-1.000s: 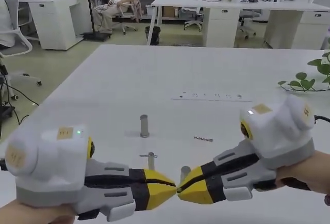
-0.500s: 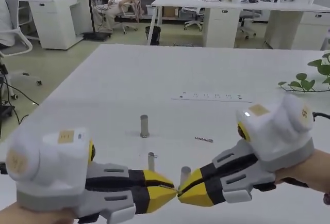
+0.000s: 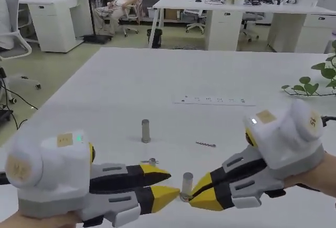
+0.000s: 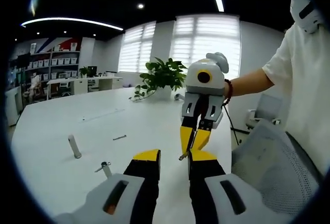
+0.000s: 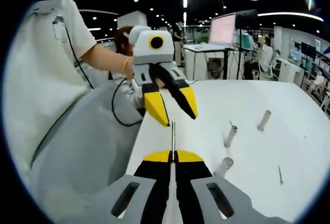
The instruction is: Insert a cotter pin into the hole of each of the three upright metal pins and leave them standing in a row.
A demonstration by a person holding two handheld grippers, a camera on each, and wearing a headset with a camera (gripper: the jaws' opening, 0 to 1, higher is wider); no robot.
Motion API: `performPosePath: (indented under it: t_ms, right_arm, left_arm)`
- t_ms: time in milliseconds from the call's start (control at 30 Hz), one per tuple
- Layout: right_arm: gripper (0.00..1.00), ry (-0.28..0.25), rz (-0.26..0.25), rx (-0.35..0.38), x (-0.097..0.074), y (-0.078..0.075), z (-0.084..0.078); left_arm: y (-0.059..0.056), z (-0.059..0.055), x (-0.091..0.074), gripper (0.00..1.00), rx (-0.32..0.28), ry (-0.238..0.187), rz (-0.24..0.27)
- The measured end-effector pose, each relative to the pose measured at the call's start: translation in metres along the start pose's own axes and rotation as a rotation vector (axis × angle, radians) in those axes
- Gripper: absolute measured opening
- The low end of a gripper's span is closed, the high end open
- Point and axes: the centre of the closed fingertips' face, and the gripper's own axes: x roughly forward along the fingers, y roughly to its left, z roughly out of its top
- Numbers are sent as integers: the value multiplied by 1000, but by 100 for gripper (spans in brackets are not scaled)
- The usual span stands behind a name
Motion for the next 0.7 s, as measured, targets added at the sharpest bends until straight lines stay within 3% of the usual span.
performPosePath:
  t_ms: [400,700]
  right_arm:
    - [3,38,-108,16,-19,-20,-14]
    - [3,72,-163,24,-29,-35,-26]
  left_arm:
    - [22,-16,12,32,13,54,152]
    - [31,-29,27,38,9,85,199]
